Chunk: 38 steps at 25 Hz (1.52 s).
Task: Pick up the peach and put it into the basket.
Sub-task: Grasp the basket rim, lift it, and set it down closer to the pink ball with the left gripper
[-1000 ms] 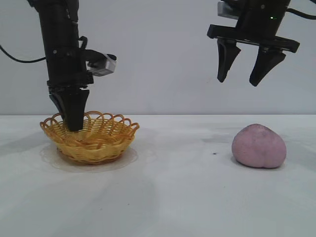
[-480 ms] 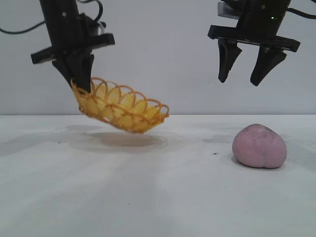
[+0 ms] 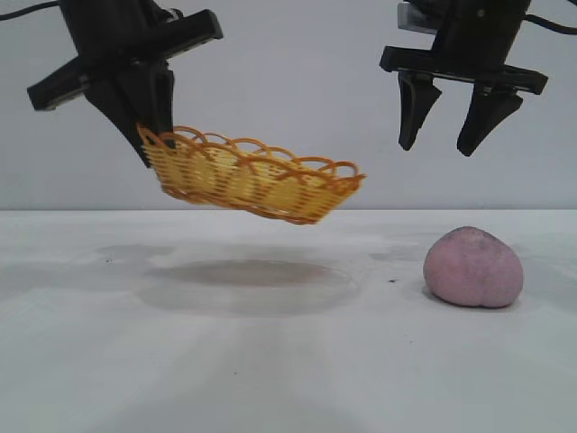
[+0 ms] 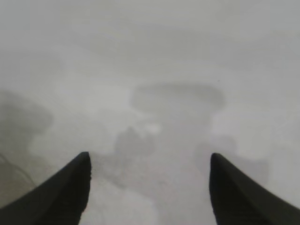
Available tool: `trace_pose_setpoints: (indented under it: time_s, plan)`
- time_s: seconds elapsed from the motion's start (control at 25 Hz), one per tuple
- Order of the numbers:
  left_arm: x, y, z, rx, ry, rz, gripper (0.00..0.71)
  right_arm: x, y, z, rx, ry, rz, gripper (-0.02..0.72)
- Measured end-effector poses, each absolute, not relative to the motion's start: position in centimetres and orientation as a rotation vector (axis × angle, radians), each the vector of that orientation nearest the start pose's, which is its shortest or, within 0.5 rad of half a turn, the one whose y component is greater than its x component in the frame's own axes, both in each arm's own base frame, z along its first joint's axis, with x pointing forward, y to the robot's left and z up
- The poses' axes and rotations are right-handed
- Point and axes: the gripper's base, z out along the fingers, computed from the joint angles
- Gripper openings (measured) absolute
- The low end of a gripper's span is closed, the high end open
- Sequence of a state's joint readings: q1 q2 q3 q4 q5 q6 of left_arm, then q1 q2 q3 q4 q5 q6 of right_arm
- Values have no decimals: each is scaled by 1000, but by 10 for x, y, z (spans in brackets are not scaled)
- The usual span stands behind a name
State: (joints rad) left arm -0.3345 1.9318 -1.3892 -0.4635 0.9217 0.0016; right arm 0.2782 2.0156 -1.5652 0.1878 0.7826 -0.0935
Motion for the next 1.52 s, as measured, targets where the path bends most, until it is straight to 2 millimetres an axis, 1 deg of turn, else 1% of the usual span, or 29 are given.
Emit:
trace_pose_setpoints:
  time_s: [0.04, 0.16, 0.32, 0.56, 0.72, 0.8, 0.84, 0.96, 1.0, 1.08, 1.2, 1.28, 1.32, 1.4, 1.52]
  plan:
    - [352, -159, 195, 90, 2944, -647, 0, 416, 131, 211, -363, 2697, 271, 492]
    - [341, -157, 175, -45, 2924, -693, 0, 416, 131, 211, -363, 2697, 271, 492]
    - [332, -152, 156, -114, 2913, -681, 0, 416, 131, 211, -362, 2697, 273, 492]
    - [336, -157, 148, -137, 2863, -750, 0, 417, 132, 211, -360, 2694, 275, 492]
    - [338, -158, 137, -148, 2872, -752, 0, 417, 132, 211, -360, 2694, 275, 492]
    - [338, -158, 135, -140, 2875, -749, 0, 417, 132, 211, -360, 2694, 275, 492]
    - [338, -158, 135, -140, 2875, -749, 68, 417, 132, 211, -360, 2694, 275, 492]
    - [338, -158, 135, -137, 2875, -748, 68, 416, 132, 211, -360, 2696, 275, 492]
    - [338, -158, 135, -137, 2875, -748, 144, 416, 132, 211, -360, 2696, 275, 492]
    - [338, -158, 135, -136, 2878, -750, 239, 416, 132, 211, -360, 2696, 275, 492]
    - [337, -158, 135, -132, 2886, -755, 406, 416, 132, 211, -360, 2696, 275, 492]
    - [336, -158, 135, -125, 2894, -756, 491, 416, 131, 211, -360, 2698, 275, 492]
    - [335, -158, 137, -112, 2895, -756, 521, 416, 131, 211, -360, 2698, 275, 492]
    - [333, -156, 143, -54, 2899, -733, 513, 416, 131, 211, -361, 2700, 275, 492]
    - [332, -153, 161, 73, 2866, -671, 513, 416, 131, 211, -361, 2702, 275, 492]
